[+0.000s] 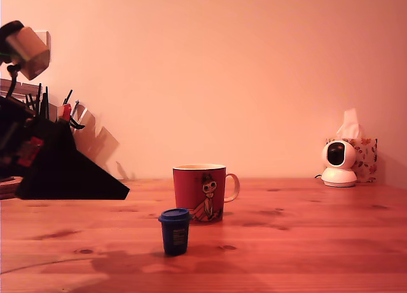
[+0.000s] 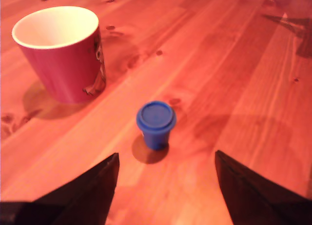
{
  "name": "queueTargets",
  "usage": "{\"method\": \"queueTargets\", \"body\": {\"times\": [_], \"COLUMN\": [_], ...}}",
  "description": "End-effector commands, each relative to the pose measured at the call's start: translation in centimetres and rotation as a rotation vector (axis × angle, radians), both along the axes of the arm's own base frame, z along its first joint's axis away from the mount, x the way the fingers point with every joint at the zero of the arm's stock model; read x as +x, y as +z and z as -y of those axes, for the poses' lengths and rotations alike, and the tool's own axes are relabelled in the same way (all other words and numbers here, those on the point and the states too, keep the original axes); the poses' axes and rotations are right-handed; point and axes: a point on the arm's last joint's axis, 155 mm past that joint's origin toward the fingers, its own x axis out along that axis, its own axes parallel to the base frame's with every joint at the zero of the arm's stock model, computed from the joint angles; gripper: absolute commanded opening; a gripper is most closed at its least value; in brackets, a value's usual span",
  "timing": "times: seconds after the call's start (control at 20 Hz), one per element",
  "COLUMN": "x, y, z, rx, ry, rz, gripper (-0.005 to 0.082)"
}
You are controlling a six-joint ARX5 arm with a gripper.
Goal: Pick up the coffee capsules on the table and drop them inside the coffee cup
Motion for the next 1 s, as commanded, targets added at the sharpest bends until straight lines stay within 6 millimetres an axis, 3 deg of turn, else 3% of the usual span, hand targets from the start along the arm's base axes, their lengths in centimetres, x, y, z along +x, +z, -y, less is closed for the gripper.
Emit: {"method": "queueTargets", "body": {"times": [0.0,0.95], "x": [-0.6,-0.3], "y": [-1.2,-4.2], "z": [0.0,0.9], "rx": [0.008,0.025], "ry": [-0.016,-0.042], "rz": [-0.023,-0.050], "gripper": [0.0569,0.0569]}}
